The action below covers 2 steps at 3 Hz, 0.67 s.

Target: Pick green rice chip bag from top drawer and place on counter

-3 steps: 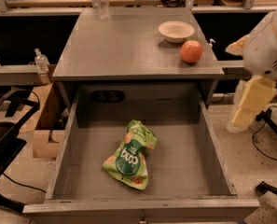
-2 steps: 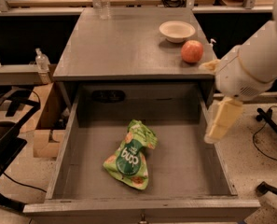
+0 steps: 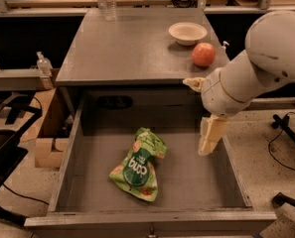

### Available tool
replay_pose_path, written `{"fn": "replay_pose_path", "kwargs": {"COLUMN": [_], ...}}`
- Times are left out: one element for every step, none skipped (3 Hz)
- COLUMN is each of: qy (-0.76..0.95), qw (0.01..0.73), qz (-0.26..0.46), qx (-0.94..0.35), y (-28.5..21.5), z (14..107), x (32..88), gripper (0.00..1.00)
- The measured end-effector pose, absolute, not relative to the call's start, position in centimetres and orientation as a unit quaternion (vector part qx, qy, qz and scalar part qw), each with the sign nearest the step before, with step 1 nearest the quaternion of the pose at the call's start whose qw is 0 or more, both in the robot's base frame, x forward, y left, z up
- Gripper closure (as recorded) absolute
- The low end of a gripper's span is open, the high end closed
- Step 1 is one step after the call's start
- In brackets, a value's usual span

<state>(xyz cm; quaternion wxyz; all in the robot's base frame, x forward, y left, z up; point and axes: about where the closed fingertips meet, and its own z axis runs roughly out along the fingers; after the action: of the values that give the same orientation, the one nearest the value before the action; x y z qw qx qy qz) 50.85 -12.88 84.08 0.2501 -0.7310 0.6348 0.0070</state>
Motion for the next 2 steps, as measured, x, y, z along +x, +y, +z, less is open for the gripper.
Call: {"fn": "replay_pose_path", "kwargs": {"qy": [0.635, 0.624], "qw": [0.249, 0.245], "qz": [0.008, 0.016], "qx": [-0.731, -0.742], "y": [-12.8, -11.0], "z": [83.9, 80.6], "x": [50.8, 51.2], "gripper": [0.0, 0.0]}}
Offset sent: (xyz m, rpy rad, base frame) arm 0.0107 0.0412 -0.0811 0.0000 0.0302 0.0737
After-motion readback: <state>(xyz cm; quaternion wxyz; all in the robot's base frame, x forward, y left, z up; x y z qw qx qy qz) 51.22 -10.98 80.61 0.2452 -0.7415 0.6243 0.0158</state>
